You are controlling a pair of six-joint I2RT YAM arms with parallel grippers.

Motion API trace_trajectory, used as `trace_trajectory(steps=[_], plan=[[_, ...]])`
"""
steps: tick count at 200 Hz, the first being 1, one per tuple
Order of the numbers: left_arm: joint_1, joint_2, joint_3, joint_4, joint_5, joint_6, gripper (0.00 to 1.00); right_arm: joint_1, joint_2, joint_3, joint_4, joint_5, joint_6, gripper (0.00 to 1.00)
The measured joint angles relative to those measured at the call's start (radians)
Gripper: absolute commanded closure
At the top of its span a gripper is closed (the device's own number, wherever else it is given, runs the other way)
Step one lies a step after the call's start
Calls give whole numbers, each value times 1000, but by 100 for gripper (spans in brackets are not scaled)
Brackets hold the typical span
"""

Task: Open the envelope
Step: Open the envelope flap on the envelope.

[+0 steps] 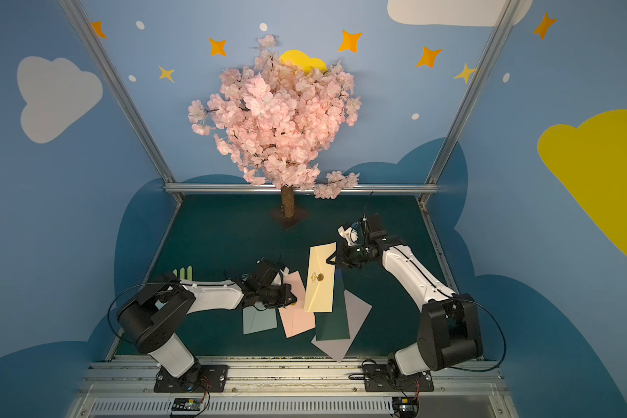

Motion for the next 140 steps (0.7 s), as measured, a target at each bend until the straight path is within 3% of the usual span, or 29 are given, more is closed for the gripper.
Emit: trace_trajectory(steps=[140], plan=[[-1,38,74,-56,0,14,97,0,-34,0,0,-10,1,100]])
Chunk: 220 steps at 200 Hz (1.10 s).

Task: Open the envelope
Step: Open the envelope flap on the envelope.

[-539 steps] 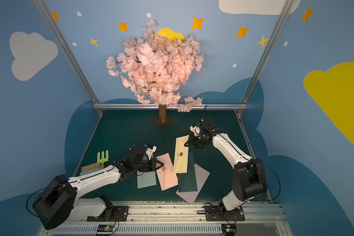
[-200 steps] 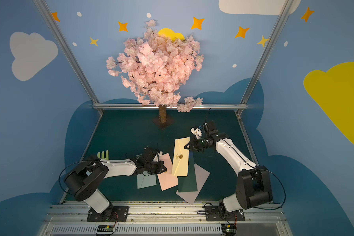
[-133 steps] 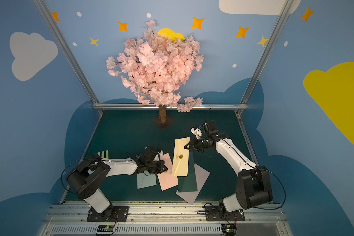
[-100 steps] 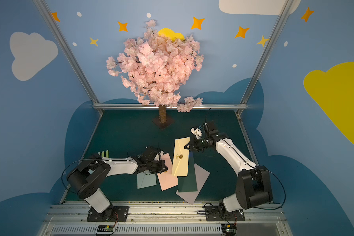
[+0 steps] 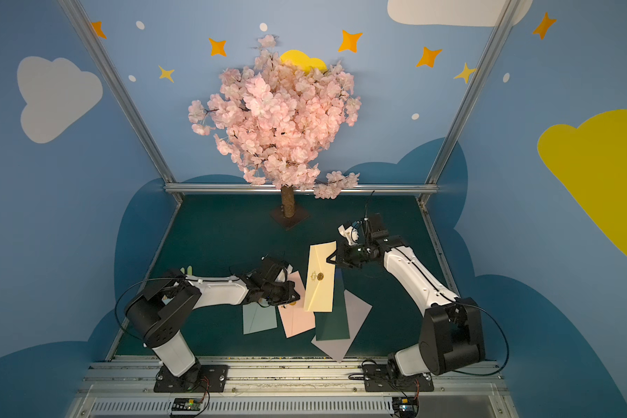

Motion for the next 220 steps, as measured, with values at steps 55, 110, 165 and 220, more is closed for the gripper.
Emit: trace_trajectory(steps=[55,110,165,220], plan=[[8,-315,86,-265,-178,77,82,8,-49,0,3,-16,10,100],[-54,-650,113,-450,-367,151,47,138,-64,30,-10,43,27,100],[-209,-797,26,-525,-549,177,41,282,-61,150,-34,162,37,100],[-312,-765,32,-519,-656,184,42,424,-27,241,-75,302,40,100]])
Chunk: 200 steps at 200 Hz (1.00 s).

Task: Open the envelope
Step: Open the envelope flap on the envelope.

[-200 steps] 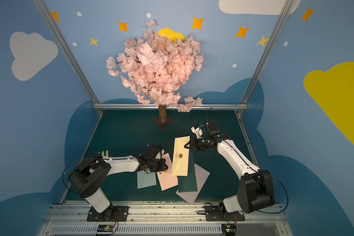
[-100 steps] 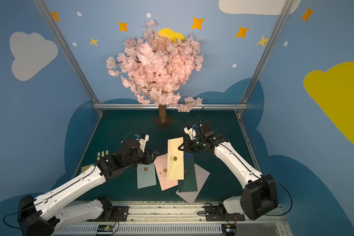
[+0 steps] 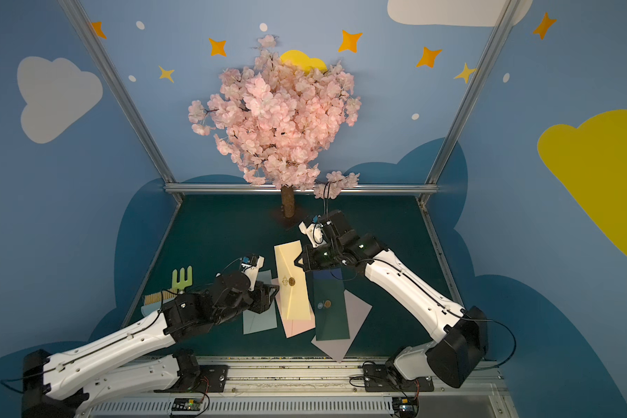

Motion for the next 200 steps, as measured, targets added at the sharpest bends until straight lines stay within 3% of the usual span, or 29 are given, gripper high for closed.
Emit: trace_trajectory(steps=[36,69,137,200], plan=[[-133,97,45,17,-112,18,39,50,43,82,-34,106,9,100],[-189,163,81,18,-222,27,38,105,91,172,-81,194,9,100],[-208,197,94,-32,-387,-10,38,144,105,188,-126,279,21,100],[-211,237,105,-60,-417,-50,37,175,105,196,-123,341,42,100]])
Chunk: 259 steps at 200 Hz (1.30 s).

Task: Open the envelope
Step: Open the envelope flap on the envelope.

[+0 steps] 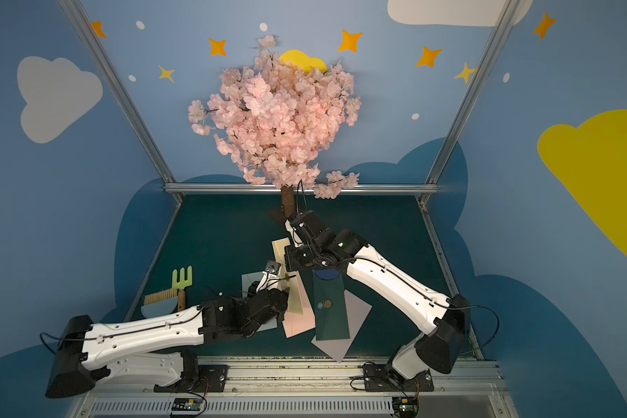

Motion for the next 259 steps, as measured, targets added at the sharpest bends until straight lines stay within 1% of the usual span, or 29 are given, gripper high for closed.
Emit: trace_trajectory(steps=[40,106,170,259], plan=[[-6,1,1,-6,-13,-28,39,17,0,9,20,30,18,100],[-13,32,35,-104,-82,-125,40,52,13,13,51,56,49,100],[-14,-51,7,-142,-133,-185,40,63,13,13,60,64,56,100],[-13,-76,-26,-141,-144,-214,40,68,13,13,62,66,59,100]])
